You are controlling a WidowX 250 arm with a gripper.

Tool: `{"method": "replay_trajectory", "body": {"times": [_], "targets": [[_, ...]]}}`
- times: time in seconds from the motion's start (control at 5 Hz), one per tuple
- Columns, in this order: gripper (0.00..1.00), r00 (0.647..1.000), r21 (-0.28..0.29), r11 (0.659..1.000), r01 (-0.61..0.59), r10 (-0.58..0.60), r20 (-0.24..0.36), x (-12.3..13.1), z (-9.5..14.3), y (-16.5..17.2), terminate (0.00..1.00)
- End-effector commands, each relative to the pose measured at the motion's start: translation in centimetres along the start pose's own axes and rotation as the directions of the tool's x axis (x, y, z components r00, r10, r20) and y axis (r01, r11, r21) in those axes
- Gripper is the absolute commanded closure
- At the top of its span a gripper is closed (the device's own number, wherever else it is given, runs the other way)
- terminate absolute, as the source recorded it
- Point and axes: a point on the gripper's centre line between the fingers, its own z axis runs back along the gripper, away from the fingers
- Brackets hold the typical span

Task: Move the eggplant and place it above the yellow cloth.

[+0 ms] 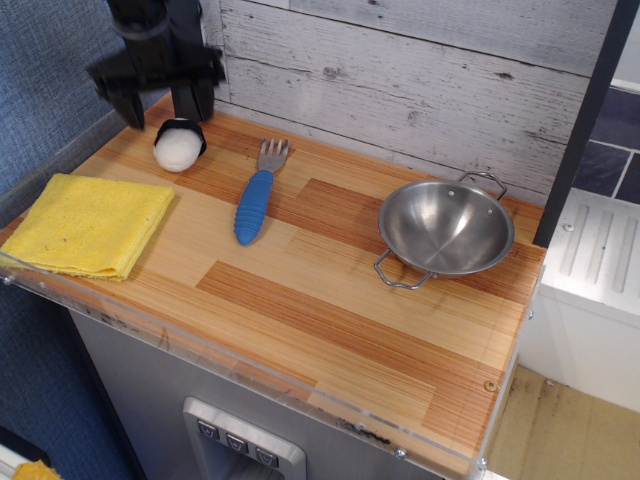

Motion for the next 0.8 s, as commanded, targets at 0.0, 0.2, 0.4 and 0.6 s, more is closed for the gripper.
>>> {"method": "replay_trajectory", "body": {"times": [0.0,0.2,0.4,0.6], "targets": [[0.00,0.987,-0.015,0.997,-0.079,0.080,0.139,1.13,7.49,0.30,0.00],[0.00,0.987,-0.015,0.997,-0.079,0.080,0.139,1.13,7.49,0.30,0.00],[0.00,0.987,-0.015,0.997,-0.079,0.080,0.139,1.13,7.49,0.30,0.00],[0.00,0.987,-0.015,0.997,-0.079,0.080,0.139,1.13,7.49,0.30,1.00]]}}
